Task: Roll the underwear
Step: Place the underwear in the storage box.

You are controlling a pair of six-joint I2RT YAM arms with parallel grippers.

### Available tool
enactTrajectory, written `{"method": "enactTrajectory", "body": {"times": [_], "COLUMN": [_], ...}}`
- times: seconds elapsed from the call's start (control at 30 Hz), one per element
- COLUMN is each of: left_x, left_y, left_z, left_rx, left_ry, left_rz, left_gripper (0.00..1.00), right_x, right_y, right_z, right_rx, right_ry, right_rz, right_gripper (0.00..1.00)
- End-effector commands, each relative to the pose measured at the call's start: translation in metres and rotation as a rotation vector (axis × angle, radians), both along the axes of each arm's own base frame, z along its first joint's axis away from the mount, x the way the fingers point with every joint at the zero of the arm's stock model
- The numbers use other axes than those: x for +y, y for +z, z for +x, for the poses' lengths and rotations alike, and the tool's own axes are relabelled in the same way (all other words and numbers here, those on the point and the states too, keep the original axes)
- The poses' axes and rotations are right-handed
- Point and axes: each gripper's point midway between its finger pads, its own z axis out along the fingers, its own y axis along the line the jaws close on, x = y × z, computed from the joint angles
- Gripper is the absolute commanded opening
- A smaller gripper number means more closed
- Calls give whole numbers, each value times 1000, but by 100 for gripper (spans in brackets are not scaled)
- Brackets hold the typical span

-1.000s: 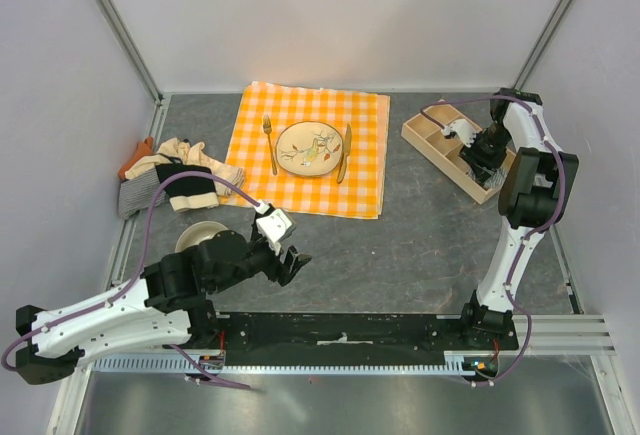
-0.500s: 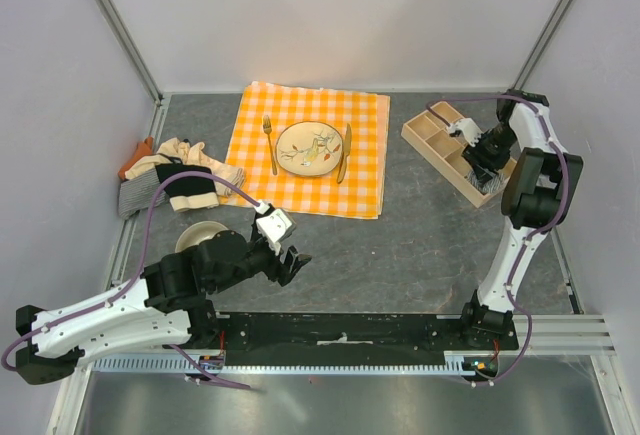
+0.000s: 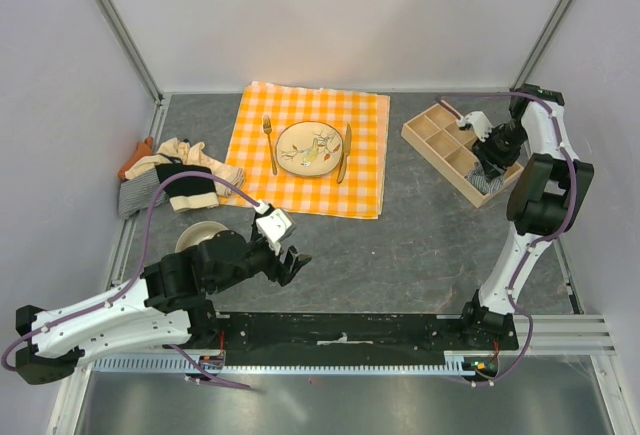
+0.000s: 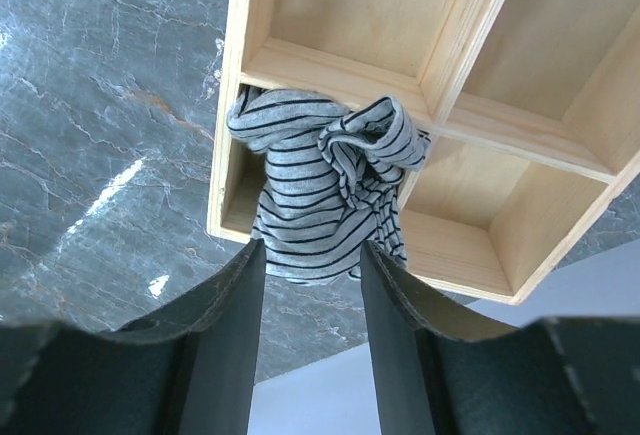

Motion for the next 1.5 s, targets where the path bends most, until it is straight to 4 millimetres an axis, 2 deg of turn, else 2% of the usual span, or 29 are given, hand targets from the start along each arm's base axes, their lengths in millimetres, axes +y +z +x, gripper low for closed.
{"method": "enactTrajectory", "body": {"times": [0.0, 0.2, 0.3, 0.33, 0.47, 0.77, 0.9, 1.03, 1.13, 1.17, 1.23, 1.27, 1.33, 1.37, 1.47], "left_x": [-4, -6, -5, -5, -6, -6, -6, -6, -6, -6, -5, -5, -6, -5, -5], "left_y": [12, 11, 11, 10, 11, 12, 10, 10, 10, 9, 9, 9, 9, 9, 10], "left_z": [0, -1, -1, -1, -1, -2, -2, -2, -2, -1, -1, -1, -1, -1, -1], "left_rx": [-42, -35, -34, -34, -34, -33, -32, -32, -32, -31, -32, -33, -33, -33, -30], "left_ry": [-27, -31, -32, -32, -35, -37, -39, -37, -36, -35, -32, -30, -30, -30, -26], "left_rz": [-18, -14, -18, -16, -18, -20, -17, -17, -15, -12, -12, -13, -15, -15, -25], "left_gripper": [75, 74, 74, 74, 74, 74, 74, 74, 74, 74, 74, 74, 74, 74, 74], "right_x": [1, -10, -10, -9, -10, -10, -10, -9, -10, -11, -5, -8, -1, -3, 2], "right_y": [2, -13, -21, -24, -46, -99, -113, -119, -112, -99, -77, -52, -24, 1, 38], "right_z": [-11, -12, -11, -12, -17, -40, -45, -48, -44, -34, -28, -13, -9, 3, 7], "right_rx": [11, 29, 50, 58, 111, 233, 263, 279, 265, 228, 196, 123, 88, 19, -52], "right_ry": [10, -12, -14, -14, -22, -44, -48, -55, -63, -69, -74, -78, -73, -69, -59], "right_rz": [5, -35, -31, -30, -23, -38, -52, -52, -59, -60, -19, -23, 11, 6, 19], "right_gripper": [49, 44, 27, 16, 0, 0, 0, 0, 5, 8, 20, 25, 32, 35, 42]}}
